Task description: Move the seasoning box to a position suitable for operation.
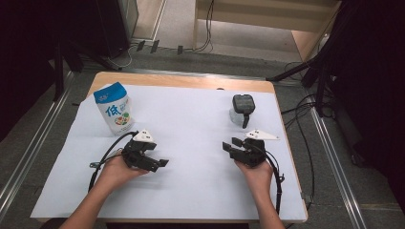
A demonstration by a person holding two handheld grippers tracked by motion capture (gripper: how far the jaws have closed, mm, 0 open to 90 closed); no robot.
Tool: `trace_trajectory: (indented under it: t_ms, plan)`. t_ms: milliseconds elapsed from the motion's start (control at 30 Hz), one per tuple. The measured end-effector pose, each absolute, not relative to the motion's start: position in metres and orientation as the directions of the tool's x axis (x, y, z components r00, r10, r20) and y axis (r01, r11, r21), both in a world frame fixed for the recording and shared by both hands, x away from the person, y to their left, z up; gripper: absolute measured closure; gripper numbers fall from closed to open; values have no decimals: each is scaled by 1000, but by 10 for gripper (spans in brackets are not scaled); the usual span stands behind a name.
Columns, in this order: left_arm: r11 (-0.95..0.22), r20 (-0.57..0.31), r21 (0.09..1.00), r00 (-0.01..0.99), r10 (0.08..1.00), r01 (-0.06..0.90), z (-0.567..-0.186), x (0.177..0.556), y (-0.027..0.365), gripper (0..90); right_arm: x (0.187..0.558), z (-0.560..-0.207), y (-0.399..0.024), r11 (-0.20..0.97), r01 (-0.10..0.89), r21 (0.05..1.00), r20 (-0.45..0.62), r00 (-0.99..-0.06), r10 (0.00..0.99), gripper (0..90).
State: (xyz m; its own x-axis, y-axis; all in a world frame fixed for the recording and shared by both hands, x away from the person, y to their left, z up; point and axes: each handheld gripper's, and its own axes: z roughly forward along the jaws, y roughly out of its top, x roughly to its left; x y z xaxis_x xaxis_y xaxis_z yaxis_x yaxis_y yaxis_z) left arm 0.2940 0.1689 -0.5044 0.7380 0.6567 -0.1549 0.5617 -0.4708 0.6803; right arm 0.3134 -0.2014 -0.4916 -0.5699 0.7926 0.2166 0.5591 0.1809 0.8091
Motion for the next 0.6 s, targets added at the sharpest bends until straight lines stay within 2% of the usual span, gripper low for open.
trace_trajectory:
  t_ms: [33,67,167,200,367,467,600]
  plan:
    - [-463,-151,690,737,659,556,-503,293,171,200,313,-491,-201,181,558,810,216,-570,793,523]
    - [-445,-165,697,730,664,562,-503,291,175,256,313,-490,-201,188,554,811,205,-570,796,524]
    - [-429,-191,696,724,663,576,-501,291,179,297,313,-489,-201,198,544,815,188,-572,799,525]
    - [-420,-198,706,728,656,570,-499,291,183,355,313,-488,-202,202,536,820,179,-575,798,525]
    - [-387,-201,728,716,669,566,-492,289,189,470,314,-488,-203,209,532,820,168,-574,802,526]
    - [-363,-245,715,700,670,598,-493,291,191,498,313,-489,-205,200,533,822,170,-564,808,542]
    - [-383,-242,704,708,663,599,-494,291,189,515,314,-485,-206,191,500,845,154,-569,808,549]
